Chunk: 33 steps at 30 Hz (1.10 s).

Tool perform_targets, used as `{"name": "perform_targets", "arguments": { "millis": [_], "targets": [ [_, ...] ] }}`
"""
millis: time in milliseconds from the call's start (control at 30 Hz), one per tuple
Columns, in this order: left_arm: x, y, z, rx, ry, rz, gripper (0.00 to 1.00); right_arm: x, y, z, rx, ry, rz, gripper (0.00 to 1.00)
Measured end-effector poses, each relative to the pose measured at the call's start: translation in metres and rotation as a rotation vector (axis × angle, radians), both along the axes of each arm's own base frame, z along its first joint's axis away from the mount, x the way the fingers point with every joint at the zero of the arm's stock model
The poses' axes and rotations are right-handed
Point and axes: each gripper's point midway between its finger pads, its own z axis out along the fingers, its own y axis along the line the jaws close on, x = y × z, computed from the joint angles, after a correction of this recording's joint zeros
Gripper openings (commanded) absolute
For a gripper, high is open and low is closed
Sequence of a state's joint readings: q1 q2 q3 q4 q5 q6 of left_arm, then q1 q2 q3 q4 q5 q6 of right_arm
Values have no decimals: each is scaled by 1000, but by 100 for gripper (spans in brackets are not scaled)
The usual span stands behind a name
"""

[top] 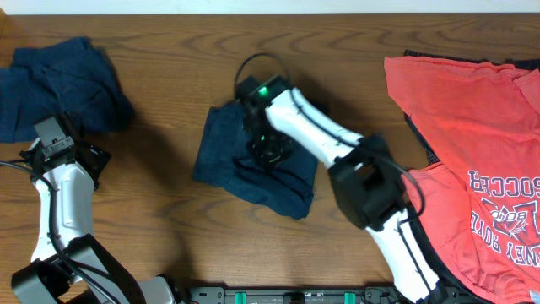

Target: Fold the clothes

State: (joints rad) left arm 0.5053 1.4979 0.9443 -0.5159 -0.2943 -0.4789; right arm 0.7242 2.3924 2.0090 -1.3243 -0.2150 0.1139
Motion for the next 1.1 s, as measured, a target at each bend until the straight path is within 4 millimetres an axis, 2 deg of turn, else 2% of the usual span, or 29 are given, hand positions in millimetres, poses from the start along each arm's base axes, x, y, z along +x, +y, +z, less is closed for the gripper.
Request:
{"name": "perform_targets", "arguments": {
  "millis": [33, 100, 233, 333, 367, 467, 500, 533, 700, 800, 867, 1033, 1100],
  "targets": [
    [0, 0, 0, 0, 0, 0, 98, -7, 6, 0, 1, 1, 25, 25],
    [0, 0, 0, 0, 0, 0, 98, -17, 16, 0, 3, 0, 58, 37],
    [0, 0, 0, -1, 0, 0, 98, -35, 32, 0, 10, -3, 123, 35],
    [2, -3, -1, -16, -8, -8, 98, -42, 37, 0, 12, 0, 142, 34],
    [3, -3, -1, -21, -12, -10, 98, -42, 37, 0, 11, 0, 142, 36],
    [5, -7, -3, -43, -27, -13, 98, -40, 34, -1, 0, -4, 136, 63],
    [6, -8, -3, -51, -33, -12, 98, -39, 33, -1, -6, -13, 145, 83],
    [6, -8, -3, -53, -35, -12, 98, -38, 33, -1, -8, -18, 140, 98],
    [8, -11, -4, -68, -43, -16, 98, -26, 31, -2, -17, -57, 112, 99],
    [8, -11, -4, -73, -45, -18, 98, -10, 21, 3, -19, -56, 41, 99],
    [9, -12, -4, -76, -47, -20, 98, 7, 7, 12, -21, -51, -38, 99],
    [12, -16, -5, -100, -62, -32, 98, 53, -48, 32, -38, -33, -251, 99],
    [14, -18, -6, -114, -72, -40, 98, 68, -78, 38, -56, -17, -336, 99]
  ]
}}
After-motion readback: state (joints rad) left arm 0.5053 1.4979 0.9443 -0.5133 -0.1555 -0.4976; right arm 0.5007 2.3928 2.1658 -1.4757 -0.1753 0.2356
